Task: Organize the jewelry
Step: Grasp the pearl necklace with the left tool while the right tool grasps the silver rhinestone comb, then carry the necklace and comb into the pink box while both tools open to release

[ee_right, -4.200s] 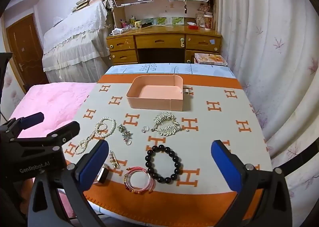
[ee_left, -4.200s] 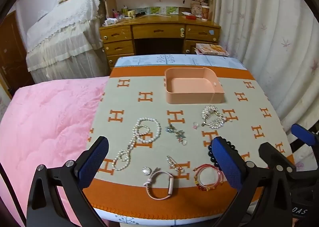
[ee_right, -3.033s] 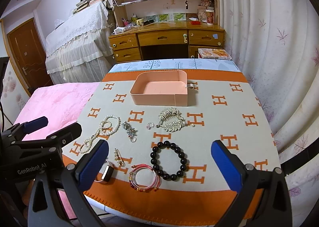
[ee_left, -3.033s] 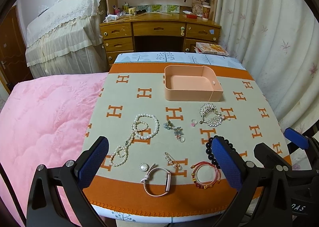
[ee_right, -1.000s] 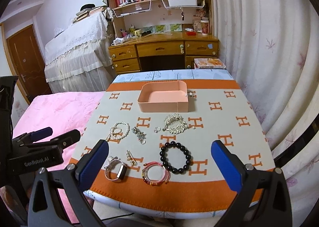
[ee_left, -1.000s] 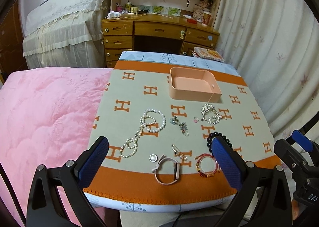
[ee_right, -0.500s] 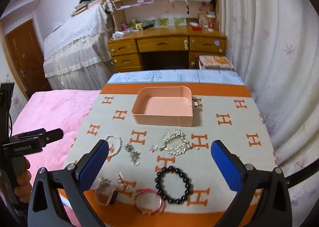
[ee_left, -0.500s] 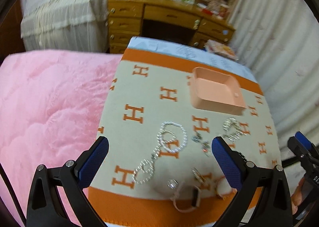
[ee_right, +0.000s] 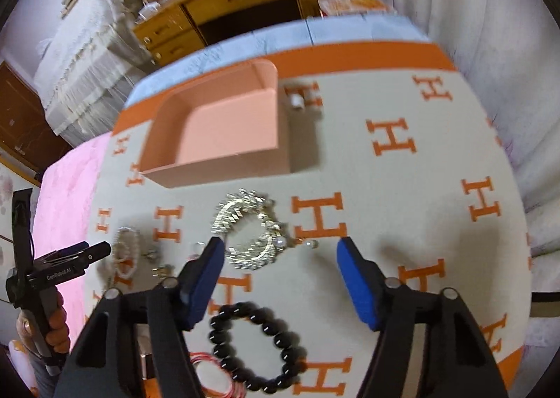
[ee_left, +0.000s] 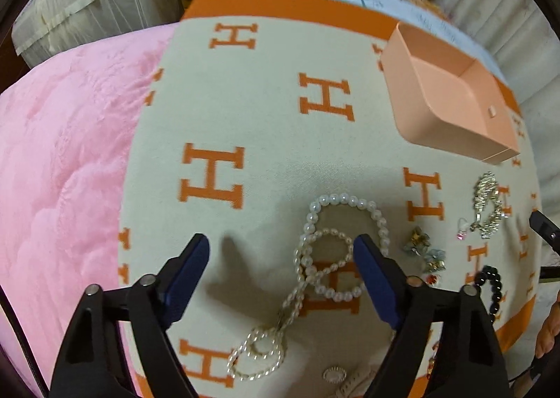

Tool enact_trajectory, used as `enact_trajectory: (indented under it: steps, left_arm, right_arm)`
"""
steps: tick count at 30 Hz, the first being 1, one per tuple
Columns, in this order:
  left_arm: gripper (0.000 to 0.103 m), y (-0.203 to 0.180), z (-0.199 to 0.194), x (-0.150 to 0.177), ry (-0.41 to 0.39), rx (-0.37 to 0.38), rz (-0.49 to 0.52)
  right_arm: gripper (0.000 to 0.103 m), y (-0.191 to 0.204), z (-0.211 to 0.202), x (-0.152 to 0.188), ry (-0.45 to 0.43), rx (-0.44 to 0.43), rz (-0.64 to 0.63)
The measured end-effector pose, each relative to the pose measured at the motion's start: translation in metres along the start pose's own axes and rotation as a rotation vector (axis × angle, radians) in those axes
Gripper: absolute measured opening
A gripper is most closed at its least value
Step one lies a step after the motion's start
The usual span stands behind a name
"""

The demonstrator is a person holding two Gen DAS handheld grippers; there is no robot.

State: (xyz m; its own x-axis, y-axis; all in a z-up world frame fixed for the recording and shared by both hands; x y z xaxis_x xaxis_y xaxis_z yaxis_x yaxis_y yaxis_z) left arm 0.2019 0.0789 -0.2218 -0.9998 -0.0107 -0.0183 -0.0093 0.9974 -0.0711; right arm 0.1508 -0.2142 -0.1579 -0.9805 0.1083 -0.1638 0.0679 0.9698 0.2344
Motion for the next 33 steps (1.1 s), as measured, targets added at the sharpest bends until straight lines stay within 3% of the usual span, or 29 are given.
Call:
enact_trajectory:
  steps: [5, 10, 14, 19, 21, 23, 27, 30, 33]
  left_arm:
    - [0.079, -0.009, 0.007, -0.011, 0.017, -0.042, 0.024]
    - [0.058, -0.013, 0.014, -0.013, 0.063, -0.065, 0.042]
    - [0.056, -0.014, 0.014, -0.017, 0.077, -0.069, 0.049]
    - [0.056, -0.016, 0.015, -0.019, 0.086, -0.077, 0.069]
    - [0.055, -0.018, 0.015, -0.018, 0.093, -0.072, 0.074]
    - [0.050, -0.018, 0.016, -0.020, 0.094, -0.062, 0.078]
    - [0.018, -0.028, 0.013, -0.019, 0.094, -0.059, 0.116]
    - [0.007, -0.032, 0.013, -0.018, 0.093, -0.050, 0.109]
    - [0.005, -0.029, 0.009, -0.017, 0.085, 0.009, 0.059]
  right_arm:
    - [0.057, 0.000, 0.030, -0.010, 0.055, 0.019, -0.033]
    - [0.054, 0.014, 0.042, -0.018, 0.062, 0.054, -0.097]
    - [0.039, 0.018, 0.052, -0.021, 0.082, 0.081, -0.129]
    - [0.029, 0.017, 0.057, -0.026, 0.071, 0.106, -0.152]
    - [0.019, 0.018, 0.057, -0.026, 0.068, 0.096, -0.161]
    - [0.016, 0.020, 0.057, -0.026, 0.072, 0.079, -0.164]
    - [0.010, 0.021, 0.057, -0.025, 0.072, 0.068, -0.164]
    - [0.009, 0.020, 0.056, -0.022, 0.079, 0.039, -0.150]
    - [0.008, 0.021, 0.053, -0.018, 0.078, 0.026, -0.146]
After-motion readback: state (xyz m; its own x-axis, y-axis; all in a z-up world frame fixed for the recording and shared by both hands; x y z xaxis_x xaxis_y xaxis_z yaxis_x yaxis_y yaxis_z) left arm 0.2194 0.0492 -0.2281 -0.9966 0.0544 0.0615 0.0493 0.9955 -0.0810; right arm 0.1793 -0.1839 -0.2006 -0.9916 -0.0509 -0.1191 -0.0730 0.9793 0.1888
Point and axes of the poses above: each gripper's, at about its wrist camera, not at the fingertips, and z roughly the way its jaws point, y to its left, x to its underside, the point moved 7 cm from there along z, roughly the way its jaws point, and after that the axes turned 12 degrees about y, right-handed, at the moved point
